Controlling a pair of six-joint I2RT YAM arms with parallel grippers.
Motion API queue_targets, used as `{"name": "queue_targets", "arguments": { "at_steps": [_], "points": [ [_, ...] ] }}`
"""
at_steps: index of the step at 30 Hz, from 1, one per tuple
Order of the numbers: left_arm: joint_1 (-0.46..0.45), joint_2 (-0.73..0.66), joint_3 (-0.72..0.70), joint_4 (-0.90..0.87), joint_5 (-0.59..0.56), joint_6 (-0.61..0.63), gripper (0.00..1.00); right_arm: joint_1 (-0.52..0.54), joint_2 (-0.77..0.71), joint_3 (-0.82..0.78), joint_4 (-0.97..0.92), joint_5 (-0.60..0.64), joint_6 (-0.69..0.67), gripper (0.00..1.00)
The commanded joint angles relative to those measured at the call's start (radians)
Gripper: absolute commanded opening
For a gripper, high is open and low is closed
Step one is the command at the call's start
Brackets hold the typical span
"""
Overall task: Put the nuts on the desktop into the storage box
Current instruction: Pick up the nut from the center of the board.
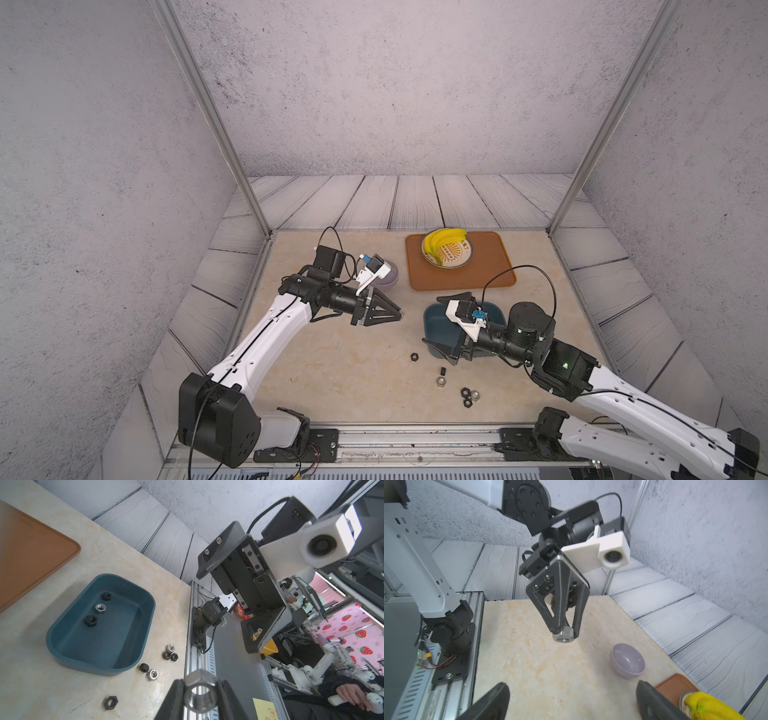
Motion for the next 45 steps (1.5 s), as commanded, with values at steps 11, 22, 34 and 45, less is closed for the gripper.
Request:
{"name": "queue_targets", "arguments": {
  "at_steps": [11,22,34,45],
  "points": [
    [0.014,-0.074,-0.011,0.083,0.148,-0.201,0.2,0.146,0.155,0.03,0.253,0.137,-0.197,0.89],
    [0.014,-0.076,-0.017,0.104,0.142,-0.234,0.21,0.181,0.211,0.017,0.393,0.24,-0.126,0.7],
    [0.014,-0.074,-0.033,0.113,0.142,-0.234,0.21,0.181,0.246,0.056,0.322,0.242,-0.116,0.47],
    [0.014,-0.076,-0.051,0.126,0.136,-0.23,0.22,0.181,0.254,0.047,0.374,0.25,-0.097,0.33]
  ]
}}
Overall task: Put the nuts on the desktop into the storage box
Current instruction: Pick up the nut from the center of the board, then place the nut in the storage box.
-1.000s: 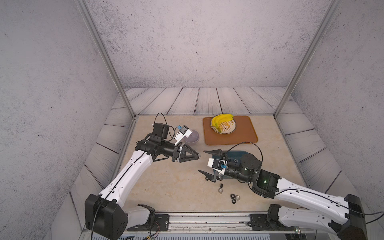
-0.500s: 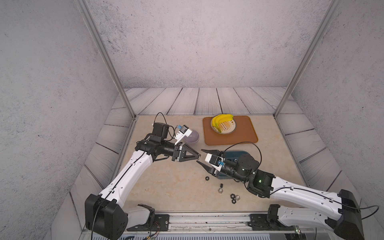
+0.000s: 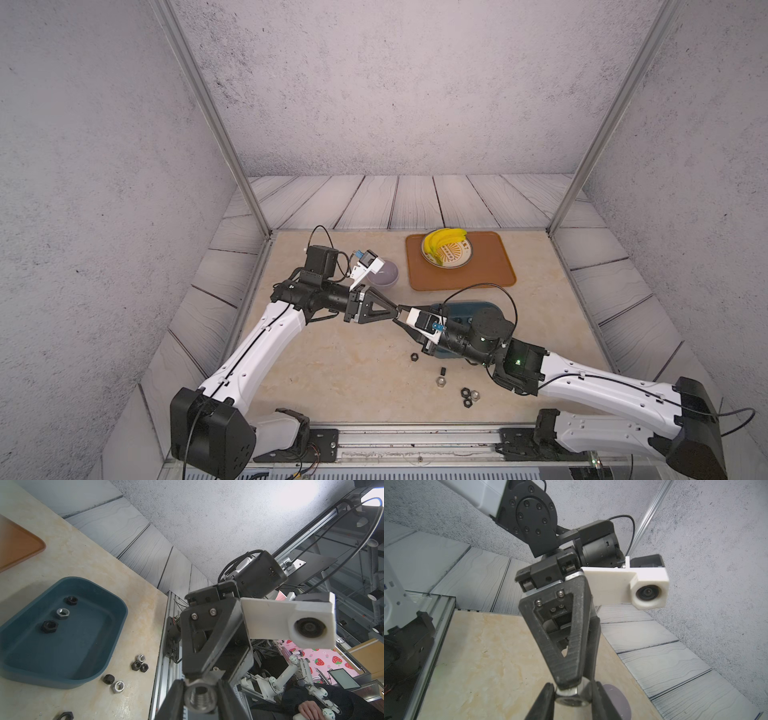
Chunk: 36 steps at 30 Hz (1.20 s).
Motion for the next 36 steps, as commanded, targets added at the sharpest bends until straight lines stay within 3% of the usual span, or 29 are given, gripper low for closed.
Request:
{"name": "queue_targets", "arguments": {
  "at_steps": [1,7,11,13,15,18,21,28,36],
  "points": [
    [0.002,-0.015,-0.015,0.006,0.019,0.002,0.22,0.001,0.007,0.019,0.064,0.024,0.03,0.33],
    [0.003,-0.021,-0.022,0.006,0.023,0.002,0.27,0.001,0.019,0.022,0.071,0.062,0.062,0.22],
    [0.003,-0.03,-0.033,0.007,0.024,0.011,0.37,0.001,0.027,0.033,0.016,0.097,0.127,0.13],
    [0.004,-0.03,-0.035,0.0,0.017,0.018,0.49,0.001,0.027,0.051,-0.05,0.101,0.162,0.08],
    [0.006,-0.029,-0.033,-0.013,0.005,0.034,0.68,0.001,0.025,0.074,-0.132,0.119,0.213,0.03],
    [0.013,-0.031,-0.034,-0.03,-0.018,0.06,0.82,-0.001,0.019,0.101,-0.265,0.153,0.266,0.01],
    [0.032,-0.031,-0.032,-0.11,-0.077,0.19,0.98,-0.003,0.009,0.116,-0.39,0.215,0.336,0.0],
    [0.071,0.009,0.036,-0.432,-0.384,0.657,0.98,-0.048,0.016,0.158,-0.751,0.269,0.535,0.0],
    [0.084,0.017,0.029,-0.534,-0.739,0.831,0.99,-0.151,0.029,0.118,-0.907,0.192,0.753,0.0]
  ]
}}
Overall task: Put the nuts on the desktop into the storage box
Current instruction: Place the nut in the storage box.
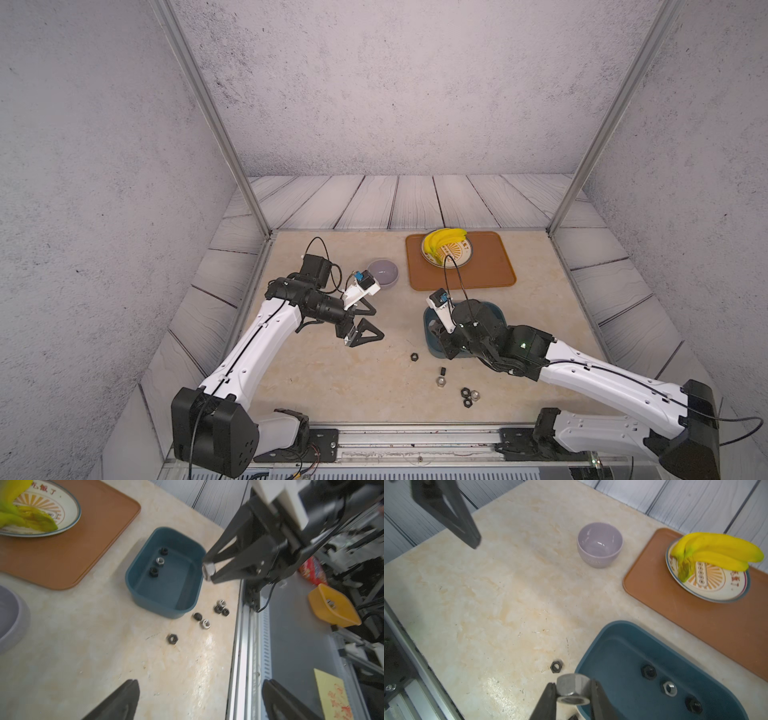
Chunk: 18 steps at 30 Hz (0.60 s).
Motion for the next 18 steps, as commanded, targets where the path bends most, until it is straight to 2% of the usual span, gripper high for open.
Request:
{"name": "queue_targets", "arguments": {
  "at_steps": [1,8,14,18],
  "points": [
    [0.021,-0.001,0.007,-0.095,-0.205,0.139,0.98,-0.044,0.004,-0.012,-0.1,-0.042,0.13,0.0],
    [0.106,-0.066,-0.064,-0.082,-0.206,0.158,0.98,-0.12,0.046,-0.01,-0.122,-0.107,0.14,0.0],
    [0.114,-0.178,-0.185,0.04,-0.306,0.126,0.98,-0.185,0.155,0.06,-0.196,-0.099,0.119,0.0],
    [0.113,-0.219,-0.193,0.018,-0.355,0.15,0.98,-0.23,0.245,0.123,-0.254,-0.104,0.105,0.0]
  ]
}}
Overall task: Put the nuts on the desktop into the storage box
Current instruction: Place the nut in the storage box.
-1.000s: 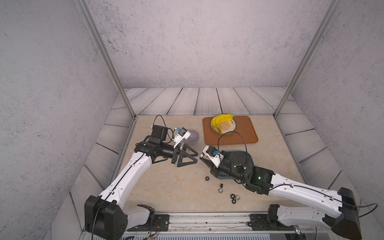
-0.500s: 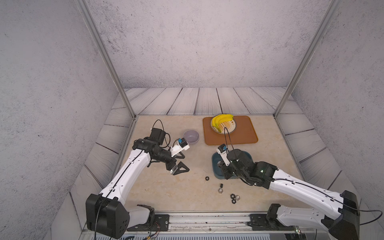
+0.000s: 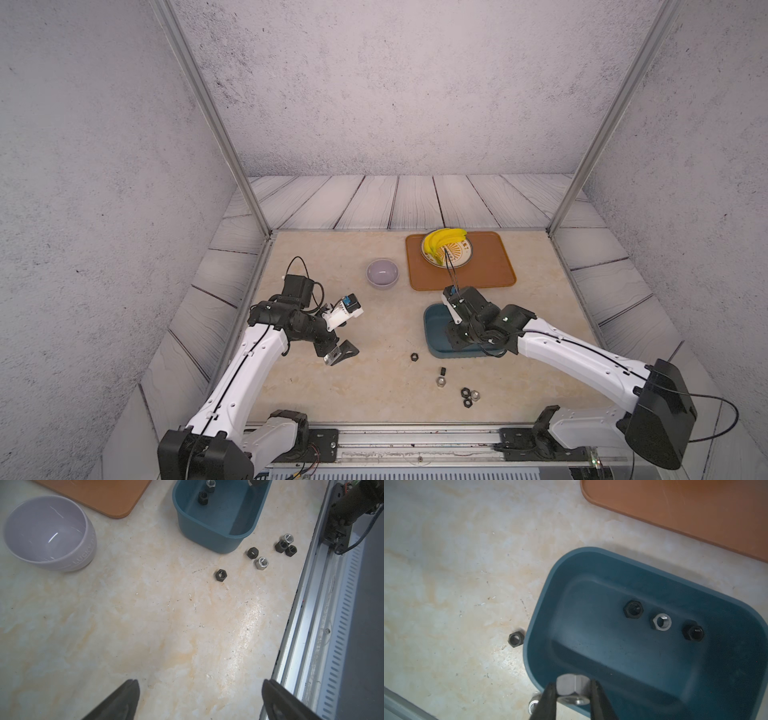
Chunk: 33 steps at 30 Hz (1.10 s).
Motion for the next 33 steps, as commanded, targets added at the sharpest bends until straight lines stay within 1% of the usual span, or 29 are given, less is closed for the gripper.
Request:
{"name": "queue_targets", "arguments": {
  "at_steps": [1,3,7,14,21,25,28,30,31,33],
  "points": [
    [0.007,-0.03,0.007,-0.006,-0.063,0.03,0.98,-0.038,0.062,0.067,-0.075,-0.011,-0.013,0.0],
    [0.007,-0.032,0.032,-0.034,-0.088,0.031,0.98,-0.06,0.11,0.094,-0.096,-0.022,-0.019,0.0],
    [0.007,-0.02,0.065,-0.093,-0.095,0.062,0.98,-0.086,0.196,0.121,-0.087,-0.041,-0.023,0.0],
    [0.007,-0.011,0.066,-0.109,-0.084,0.069,0.98,-0.105,0.332,0.143,-0.02,-0.04,-0.032,0.0],
    [0.007,-0.02,0.073,-0.127,-0.054,0.07,0.98,-0.109,0.392,0.127,0.071,-0.011,-0.02,0.0],
    [0.006,-0.043,0.053,-0.123,-0.013,0.083,0.98,-0.111,0.422,0.125,0.117,0.026,-0.01,0.0],
    [0.007,-0.067,0.035,-0.117,-0.004,0.085,0.98,-0.111,0.437,0.117,0.143,0.046,-0.004,0.0],
    [0.007,-0.083,0.02,-0.111,-0.011,0.083,0.98,-0.112,0.442,0.113,0.149,0.052,-0.001,0.03],
    [0.009,-0.09,0.009,-0.104,-0.015,0.082,0.98,-0.112,0.442,0.111,0.149,0.055,0.005,0.06],
    [0.012,-0.099,-0.013,-0.084,-0.013,0.075,0.98,-0.112,0.444,0.108,0.143,0.055,0.016,0.16]
  ]
}}
